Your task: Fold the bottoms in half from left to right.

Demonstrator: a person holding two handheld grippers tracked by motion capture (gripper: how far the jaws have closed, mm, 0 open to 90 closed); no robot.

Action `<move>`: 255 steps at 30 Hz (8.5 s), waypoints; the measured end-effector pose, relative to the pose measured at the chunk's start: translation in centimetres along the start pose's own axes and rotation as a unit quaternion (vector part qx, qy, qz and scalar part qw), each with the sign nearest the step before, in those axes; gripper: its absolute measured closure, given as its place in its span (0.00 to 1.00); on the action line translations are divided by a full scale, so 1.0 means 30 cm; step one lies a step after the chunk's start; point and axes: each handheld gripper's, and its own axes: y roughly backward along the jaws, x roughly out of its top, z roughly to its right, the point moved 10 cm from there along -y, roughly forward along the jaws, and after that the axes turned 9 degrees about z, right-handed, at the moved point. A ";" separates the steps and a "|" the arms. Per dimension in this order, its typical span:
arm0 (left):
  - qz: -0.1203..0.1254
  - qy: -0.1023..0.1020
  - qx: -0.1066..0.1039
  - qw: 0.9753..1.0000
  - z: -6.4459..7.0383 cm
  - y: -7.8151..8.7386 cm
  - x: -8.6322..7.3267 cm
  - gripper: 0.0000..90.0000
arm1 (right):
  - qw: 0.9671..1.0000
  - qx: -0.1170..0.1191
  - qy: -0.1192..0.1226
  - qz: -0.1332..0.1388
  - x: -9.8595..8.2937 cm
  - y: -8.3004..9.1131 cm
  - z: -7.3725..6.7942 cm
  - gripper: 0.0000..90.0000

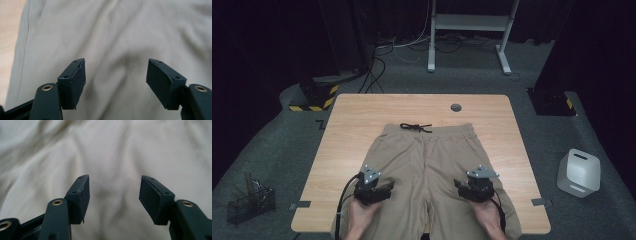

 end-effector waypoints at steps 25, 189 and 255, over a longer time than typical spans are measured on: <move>0.000 -0.005 0.030 1.000 -0.128 -0.217 0.047 0.37 | 0.999 -0.046 -0.003 -0.023 0.040 -0.217 0.117 0.45; 0.071 0.059 -0.138 0.986 -0.004 -0.131 0.513 0.97 | 1.000 -0.022 0.014 -0.010 -0.033 -0.103 0.069 0.46; 0.017 -0.014 -0.222 0.975 0.288 -0.258 0.443 0.44 | 0.999 -0.027 0.020 -0.009 -0.032 -0.102 0.068 0.46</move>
